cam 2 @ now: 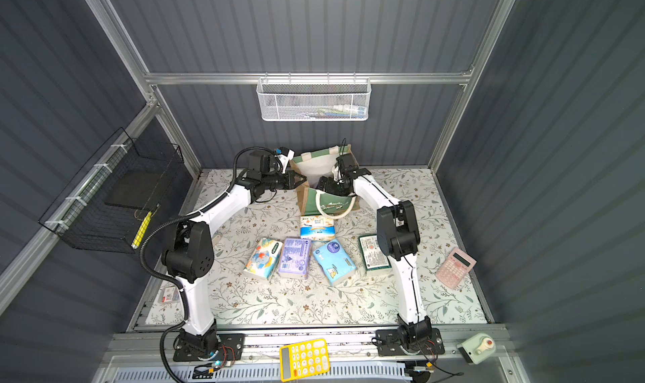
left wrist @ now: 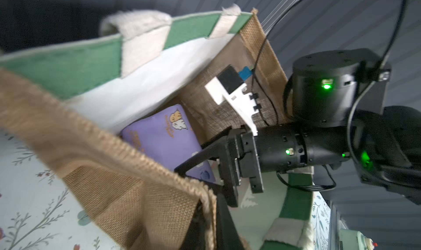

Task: Put tissues into the canvas bag
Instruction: Place the pack of facial tissues in the canvas bag.

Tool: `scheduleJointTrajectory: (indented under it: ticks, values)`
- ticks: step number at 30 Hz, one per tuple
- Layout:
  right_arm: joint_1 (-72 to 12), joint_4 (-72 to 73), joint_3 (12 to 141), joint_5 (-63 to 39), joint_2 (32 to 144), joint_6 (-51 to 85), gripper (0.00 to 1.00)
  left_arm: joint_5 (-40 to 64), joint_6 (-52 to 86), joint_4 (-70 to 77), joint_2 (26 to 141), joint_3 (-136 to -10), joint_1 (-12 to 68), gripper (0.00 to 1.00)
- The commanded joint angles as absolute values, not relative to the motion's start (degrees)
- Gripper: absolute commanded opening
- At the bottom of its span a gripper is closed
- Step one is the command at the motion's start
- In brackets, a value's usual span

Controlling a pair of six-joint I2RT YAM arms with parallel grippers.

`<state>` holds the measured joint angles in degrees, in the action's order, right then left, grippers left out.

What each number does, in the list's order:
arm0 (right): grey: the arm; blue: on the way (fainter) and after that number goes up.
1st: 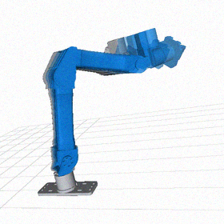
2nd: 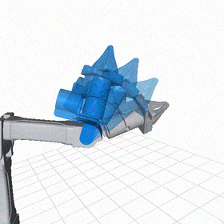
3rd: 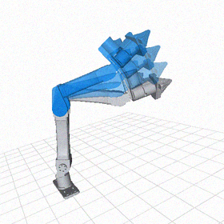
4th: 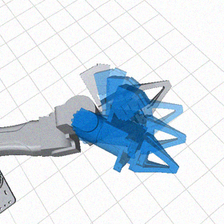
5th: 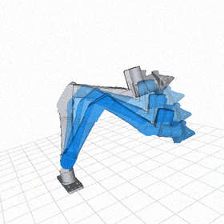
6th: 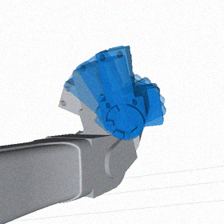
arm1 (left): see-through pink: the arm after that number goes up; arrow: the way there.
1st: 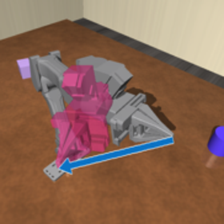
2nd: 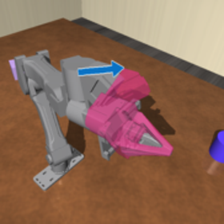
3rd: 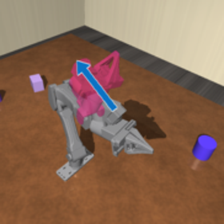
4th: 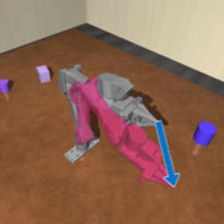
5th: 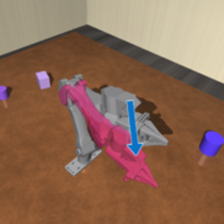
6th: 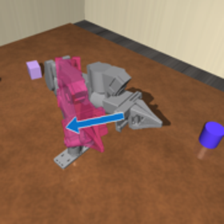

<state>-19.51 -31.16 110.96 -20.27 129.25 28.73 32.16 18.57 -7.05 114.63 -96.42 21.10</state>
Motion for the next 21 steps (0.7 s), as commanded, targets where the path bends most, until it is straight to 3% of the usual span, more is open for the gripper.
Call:
scheduleJointTrajectory:
  ticks: [1, 7, 12, 15, 21]
  values:
    - [-18.11, -29.78, 106.64, -13.59, 124.69, 31.55, 0.99, 27.91, 15.57, -12.76, 114.15, -98.95, 20.48, 0.12]
    - [-17.22, -22.61, 98.1, -10.1, 117.52, 36.96, 0.99, 26.98, 15.56, -13.17, 116.71, -101.95, 20.48, 0.12]
    - [-17.2, -22.61, 98.95, -11.5, 116.98, 37.53, 0.99, 28.21, 16.1, -13.45, 118.21, -104.52, 20.96, 0.16]
    - [-17.14, -22.59, 100.1, -12.47, 116.83, 37.4, 0.99, 27.74, 15.97, -12.75, 116.75, -103.17, 21.18, 0.28]
    - [-17.16, -18.49, 100.49, -14.73, 113.84, 36.45, 0.99, 24.07, 15.65, -10.44, 111.18, -97.31, 21.18, 0.63]
